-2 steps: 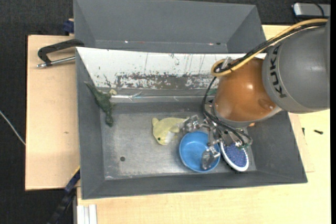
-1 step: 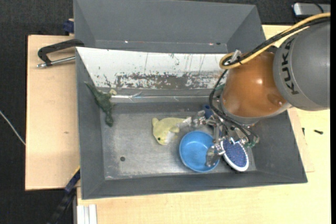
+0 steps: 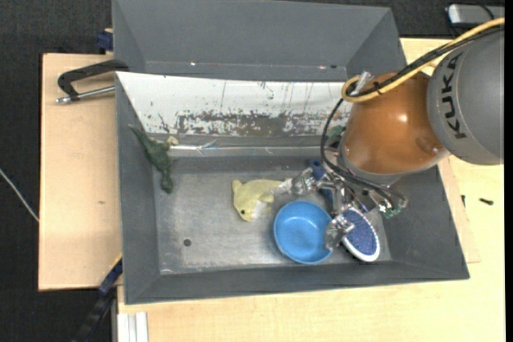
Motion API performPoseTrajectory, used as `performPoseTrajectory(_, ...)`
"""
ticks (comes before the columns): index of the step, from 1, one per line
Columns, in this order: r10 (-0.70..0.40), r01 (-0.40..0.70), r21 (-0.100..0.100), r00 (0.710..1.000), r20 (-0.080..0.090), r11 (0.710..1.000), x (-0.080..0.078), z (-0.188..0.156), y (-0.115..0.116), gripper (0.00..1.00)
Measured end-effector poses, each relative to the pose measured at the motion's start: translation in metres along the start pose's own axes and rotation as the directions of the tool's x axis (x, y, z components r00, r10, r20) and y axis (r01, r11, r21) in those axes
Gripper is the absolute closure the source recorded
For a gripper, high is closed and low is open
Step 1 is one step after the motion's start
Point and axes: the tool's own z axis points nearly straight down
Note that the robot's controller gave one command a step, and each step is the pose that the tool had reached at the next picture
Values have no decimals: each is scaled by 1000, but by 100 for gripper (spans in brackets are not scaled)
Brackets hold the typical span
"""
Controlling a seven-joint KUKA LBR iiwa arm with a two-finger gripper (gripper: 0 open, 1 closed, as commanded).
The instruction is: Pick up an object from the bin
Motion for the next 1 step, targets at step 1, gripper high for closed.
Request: performPoseTrajectory(1, -165, 165, -2, 986, -1, 986, -15, 40, -4, 0)
